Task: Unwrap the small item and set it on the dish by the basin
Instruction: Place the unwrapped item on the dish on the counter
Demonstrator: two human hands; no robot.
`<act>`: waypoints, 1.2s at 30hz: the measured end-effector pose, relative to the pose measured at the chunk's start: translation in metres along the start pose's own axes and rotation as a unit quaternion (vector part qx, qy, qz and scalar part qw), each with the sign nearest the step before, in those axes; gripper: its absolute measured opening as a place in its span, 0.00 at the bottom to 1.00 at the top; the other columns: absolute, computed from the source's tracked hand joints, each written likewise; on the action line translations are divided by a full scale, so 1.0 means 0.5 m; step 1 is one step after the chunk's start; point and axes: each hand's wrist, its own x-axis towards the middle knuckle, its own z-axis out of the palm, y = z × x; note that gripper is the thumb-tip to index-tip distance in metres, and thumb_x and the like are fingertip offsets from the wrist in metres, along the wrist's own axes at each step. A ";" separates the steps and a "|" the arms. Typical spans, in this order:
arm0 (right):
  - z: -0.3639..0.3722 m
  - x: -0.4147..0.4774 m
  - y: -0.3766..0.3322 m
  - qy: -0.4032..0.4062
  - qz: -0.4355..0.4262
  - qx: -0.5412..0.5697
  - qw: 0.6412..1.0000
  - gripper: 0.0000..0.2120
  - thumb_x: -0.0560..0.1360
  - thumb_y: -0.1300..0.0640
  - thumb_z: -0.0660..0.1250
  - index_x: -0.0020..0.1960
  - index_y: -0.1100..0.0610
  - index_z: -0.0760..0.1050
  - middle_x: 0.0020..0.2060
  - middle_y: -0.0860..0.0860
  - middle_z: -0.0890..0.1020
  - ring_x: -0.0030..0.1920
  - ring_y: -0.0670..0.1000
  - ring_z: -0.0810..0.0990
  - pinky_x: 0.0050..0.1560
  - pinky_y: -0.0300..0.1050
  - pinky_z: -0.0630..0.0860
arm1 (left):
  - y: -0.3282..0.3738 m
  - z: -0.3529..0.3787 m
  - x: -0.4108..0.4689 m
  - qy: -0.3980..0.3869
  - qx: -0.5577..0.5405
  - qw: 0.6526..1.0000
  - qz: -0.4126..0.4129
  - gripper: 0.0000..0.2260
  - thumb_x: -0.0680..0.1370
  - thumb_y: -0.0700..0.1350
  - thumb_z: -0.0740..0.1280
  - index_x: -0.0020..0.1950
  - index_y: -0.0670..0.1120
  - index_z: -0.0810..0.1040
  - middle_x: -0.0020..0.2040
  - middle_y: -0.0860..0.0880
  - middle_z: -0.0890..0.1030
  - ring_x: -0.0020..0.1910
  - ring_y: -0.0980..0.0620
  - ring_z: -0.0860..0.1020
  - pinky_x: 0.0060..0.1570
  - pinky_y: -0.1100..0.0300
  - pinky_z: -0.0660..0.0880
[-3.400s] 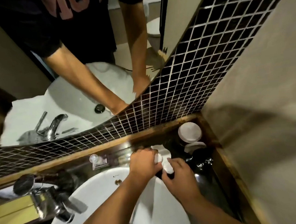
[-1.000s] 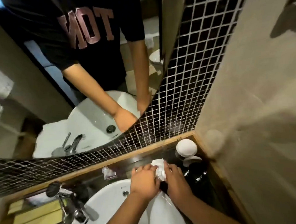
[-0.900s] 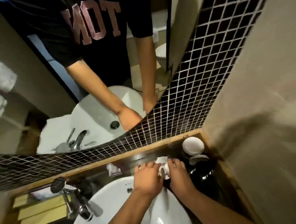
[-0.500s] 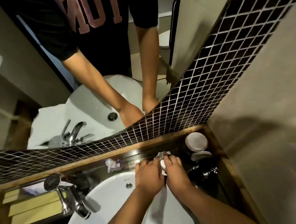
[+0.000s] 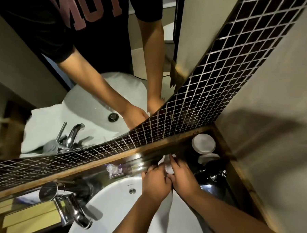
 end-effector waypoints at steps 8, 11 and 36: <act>-0.010 0.010 -0.007 0.034 -0.010 0.031 0.999 0.30 0.77 0.56 0.69 0.76 0.56 0.63 0.67 0.56 0.76 0.66 0.57 0.75 0.67 0.48 0.70 | 0.001 0.002 0.004 0.012 0.001 1.000 0.004 0.25 0.76 0.49 0.61 0.74 0.53 0.67 0.60 0.52 0.80 0.68 0.50 0.68 0.58 0.52 0.61; -0.001 0.008 -0.003 0.045 -0.017 0.017 0.999 0.28 0.75 0.56 0.71 0.73 0.55 0.67 0.65 0.54 0.78 0.65 0.56 0.75 0.68 0.48 0.71 | 0.005 0.002 0.002 0.008 0.008 1.000 0.002 0.23 0.76 0.49 0.61 0.72 0.54 0.69 0.57 0.53 0.81 0.68 0.50 0.68 0.57 0.51 0.60; 0.016 0.011 -0.001 -0.032 -0.081 -0.149 0.985 0.30 0.80 0.53 0.61 0.79 0.56 0.56 0.76 0.56 0.62 0.74 0.58 0.60 0.76 0.54 0.55 | 0.020 0.008 0.020 0.043 0.021 0.999 -0.016 0.25 0.76 0.48 0.64 0.73 0.58 0.69 0.61 0.54 0.81 0.70 0.49 0.67 0.60 0.49 0.59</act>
